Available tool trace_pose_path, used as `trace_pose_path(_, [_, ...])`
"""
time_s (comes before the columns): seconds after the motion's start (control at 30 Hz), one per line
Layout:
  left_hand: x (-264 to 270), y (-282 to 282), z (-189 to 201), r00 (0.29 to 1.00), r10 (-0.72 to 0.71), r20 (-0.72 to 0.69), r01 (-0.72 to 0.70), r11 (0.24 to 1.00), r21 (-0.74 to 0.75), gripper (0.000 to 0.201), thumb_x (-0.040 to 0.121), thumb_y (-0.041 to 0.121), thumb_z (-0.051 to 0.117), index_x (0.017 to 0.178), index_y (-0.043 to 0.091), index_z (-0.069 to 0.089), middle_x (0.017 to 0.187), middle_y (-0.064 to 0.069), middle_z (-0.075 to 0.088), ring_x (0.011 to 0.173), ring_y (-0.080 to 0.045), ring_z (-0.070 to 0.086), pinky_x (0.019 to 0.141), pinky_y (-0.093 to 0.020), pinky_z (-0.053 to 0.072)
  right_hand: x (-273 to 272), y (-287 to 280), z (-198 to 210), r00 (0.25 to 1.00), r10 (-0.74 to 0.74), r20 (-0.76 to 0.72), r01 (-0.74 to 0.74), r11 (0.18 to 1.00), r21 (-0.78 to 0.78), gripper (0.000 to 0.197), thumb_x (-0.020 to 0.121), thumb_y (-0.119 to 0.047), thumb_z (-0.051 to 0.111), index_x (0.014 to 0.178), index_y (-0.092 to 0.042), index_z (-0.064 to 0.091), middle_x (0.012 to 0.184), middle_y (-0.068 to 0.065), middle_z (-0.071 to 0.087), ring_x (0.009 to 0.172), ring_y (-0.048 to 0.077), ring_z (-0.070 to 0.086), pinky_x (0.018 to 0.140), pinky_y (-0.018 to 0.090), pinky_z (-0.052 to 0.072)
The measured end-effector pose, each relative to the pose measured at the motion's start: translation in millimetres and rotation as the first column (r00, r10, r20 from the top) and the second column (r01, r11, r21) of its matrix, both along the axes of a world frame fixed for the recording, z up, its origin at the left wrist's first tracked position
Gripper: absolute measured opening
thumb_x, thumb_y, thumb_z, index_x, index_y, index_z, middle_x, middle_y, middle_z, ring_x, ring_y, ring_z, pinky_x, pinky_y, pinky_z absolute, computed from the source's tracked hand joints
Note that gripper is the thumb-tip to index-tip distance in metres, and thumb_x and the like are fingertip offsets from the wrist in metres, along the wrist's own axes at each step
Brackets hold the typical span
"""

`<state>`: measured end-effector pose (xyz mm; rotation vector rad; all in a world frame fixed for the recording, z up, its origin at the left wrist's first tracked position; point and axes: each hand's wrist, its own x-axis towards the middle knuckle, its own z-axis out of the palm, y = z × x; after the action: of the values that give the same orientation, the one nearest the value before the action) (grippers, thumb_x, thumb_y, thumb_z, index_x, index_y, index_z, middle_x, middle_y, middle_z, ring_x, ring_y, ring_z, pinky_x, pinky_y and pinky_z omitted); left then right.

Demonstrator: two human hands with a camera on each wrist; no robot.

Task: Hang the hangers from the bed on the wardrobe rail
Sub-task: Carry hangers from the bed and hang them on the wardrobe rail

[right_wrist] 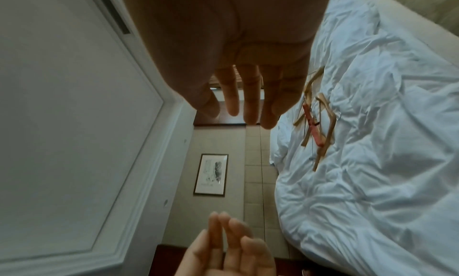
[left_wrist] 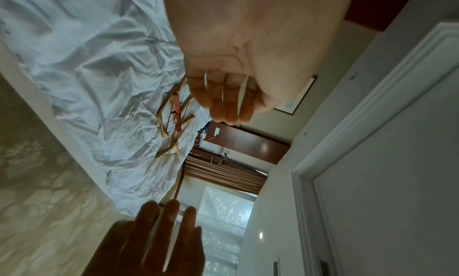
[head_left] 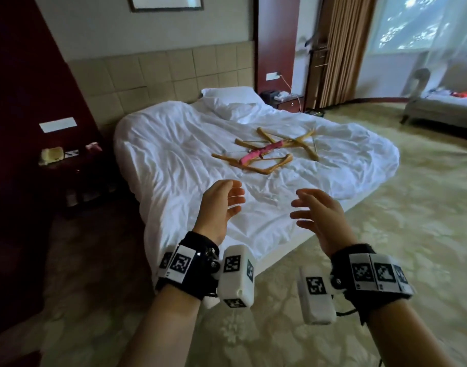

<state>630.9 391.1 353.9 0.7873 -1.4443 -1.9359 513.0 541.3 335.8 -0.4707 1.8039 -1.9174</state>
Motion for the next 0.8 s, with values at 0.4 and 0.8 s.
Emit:
trace_pose_path(0.4, [-245.9,-105.8,-5.5,0.998,0.055,0.039,-0.055,0.998,-0.002,0.024,0.098,0.021,0.043,0.084,0.017,0.062,0.080,0.000,0.064,0.073,-0.013,0.060,0.071,-0.027,0.042,-255.0,-119.3,1.6,0.999,0.040,-0.004,-0.040,0.999,0.028,0.013,0.097,-0.018,0.050,0.101,-0.011,0.060,0.086,0.004,0.063,0.070,0.019,0.060,0.063,0.027,0.045])
trace_pose_path(0.8, [-437.3,-269.6,-66.4,0.975,0.211,0.068,-0.219,0.967,0.133,0.020,0.097,0.017,0.044,0.083,0.015,0.059,0.074,0.000,0.062,0.068,-0.013,0.058,0.064,-0.025,0.042,-464.1,-282.6,-51.3,0.990,0.124,-0.071,-0.110,0.979,0.171,0.009,0.095,-0.016,0.053,0.101,-0.011,0.058,0.082,0.004,0.063,0.066,0.019,0.058,0.058,0.025,0.044])
